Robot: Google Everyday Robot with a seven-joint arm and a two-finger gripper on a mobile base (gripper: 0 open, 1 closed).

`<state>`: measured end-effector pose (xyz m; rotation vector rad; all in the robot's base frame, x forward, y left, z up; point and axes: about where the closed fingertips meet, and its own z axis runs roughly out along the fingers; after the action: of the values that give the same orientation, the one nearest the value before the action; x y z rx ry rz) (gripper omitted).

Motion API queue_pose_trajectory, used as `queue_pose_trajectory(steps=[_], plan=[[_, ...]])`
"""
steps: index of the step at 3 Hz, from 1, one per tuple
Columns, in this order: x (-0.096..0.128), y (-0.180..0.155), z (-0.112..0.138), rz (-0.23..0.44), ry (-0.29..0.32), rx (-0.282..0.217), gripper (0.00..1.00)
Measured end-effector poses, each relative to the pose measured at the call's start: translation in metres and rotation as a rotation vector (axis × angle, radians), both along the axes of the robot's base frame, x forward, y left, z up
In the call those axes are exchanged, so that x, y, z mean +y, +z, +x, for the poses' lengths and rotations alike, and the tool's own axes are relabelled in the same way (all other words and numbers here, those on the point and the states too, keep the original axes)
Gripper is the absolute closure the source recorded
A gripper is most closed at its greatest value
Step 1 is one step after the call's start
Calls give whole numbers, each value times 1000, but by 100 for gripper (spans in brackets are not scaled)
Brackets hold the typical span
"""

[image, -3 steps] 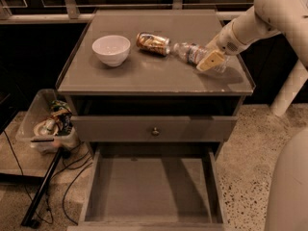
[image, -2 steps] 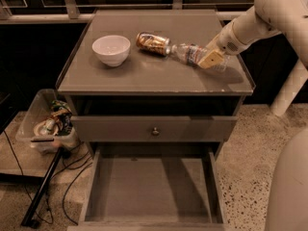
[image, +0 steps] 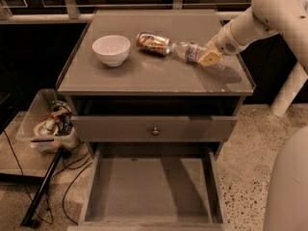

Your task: Place water bottle into middle drawer

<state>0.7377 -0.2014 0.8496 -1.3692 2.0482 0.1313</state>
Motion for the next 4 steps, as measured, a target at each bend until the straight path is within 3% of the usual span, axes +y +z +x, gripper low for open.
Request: queue_pose_trajectory(steps=[2, 4], plan=[[-6, -3, -27, -45, -4, 51, 100], [-6, 36, -84, -31, 29, 34, 100]])
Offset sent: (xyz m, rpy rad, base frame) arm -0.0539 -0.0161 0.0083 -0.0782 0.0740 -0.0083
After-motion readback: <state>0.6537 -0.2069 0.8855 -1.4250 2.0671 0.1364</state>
